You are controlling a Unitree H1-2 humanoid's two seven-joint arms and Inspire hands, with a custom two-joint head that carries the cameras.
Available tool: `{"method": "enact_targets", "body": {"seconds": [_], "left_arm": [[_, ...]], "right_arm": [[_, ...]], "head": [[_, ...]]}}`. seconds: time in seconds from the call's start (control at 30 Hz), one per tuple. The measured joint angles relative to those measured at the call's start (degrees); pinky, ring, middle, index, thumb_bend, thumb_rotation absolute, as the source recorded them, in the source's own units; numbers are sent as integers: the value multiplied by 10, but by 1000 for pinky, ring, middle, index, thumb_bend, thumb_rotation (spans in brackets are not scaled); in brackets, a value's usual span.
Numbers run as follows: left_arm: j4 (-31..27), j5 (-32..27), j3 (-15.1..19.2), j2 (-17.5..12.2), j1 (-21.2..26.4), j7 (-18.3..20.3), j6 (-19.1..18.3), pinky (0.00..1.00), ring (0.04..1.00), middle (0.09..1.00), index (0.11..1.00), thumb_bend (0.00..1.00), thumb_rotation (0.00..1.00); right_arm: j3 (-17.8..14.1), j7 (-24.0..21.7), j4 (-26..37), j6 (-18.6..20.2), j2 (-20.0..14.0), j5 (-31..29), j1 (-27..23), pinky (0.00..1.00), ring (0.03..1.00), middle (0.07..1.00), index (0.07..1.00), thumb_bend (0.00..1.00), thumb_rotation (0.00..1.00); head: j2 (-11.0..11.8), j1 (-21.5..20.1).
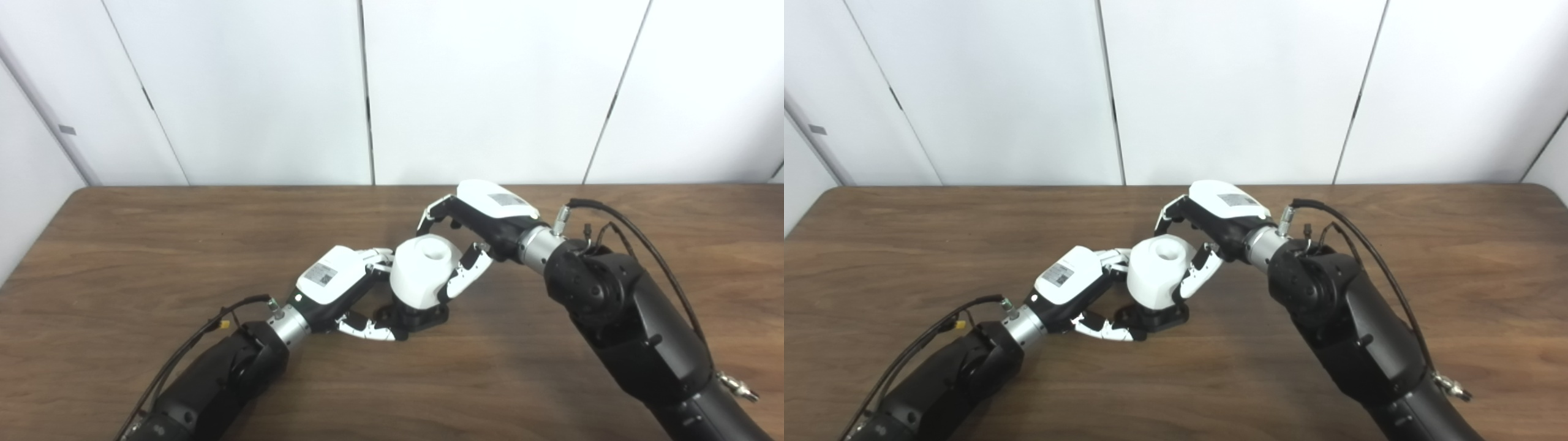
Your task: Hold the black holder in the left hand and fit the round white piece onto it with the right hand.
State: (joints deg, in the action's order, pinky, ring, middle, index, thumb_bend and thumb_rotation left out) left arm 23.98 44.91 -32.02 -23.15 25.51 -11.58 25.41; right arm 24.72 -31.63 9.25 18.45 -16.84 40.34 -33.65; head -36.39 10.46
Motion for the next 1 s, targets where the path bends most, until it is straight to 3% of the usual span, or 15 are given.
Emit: {"method": "enact_targets", "body": {"seconds": [0.43,0.63,1.0], "left_arm": [[0,0,0,0,0,0,-2,714,841,806,485,523,75],[0,0,1,0,0,0,-3,707,835,802,485,524,74],[-6,0,1,-1,-3,2,-12,717,845,814,485,524,75]], "right_arm": [[0,2,-19,-13,13,-3,-8,711,792,767,481,523,139],[1,9,-25,-22,17,-2,-8,768,805,766,481,524,137],[16,19,-34,-45,16,8,-11,700,796,781,481,524,138]], "head": [[-4,4],[-4,4],[-8,7]]}}
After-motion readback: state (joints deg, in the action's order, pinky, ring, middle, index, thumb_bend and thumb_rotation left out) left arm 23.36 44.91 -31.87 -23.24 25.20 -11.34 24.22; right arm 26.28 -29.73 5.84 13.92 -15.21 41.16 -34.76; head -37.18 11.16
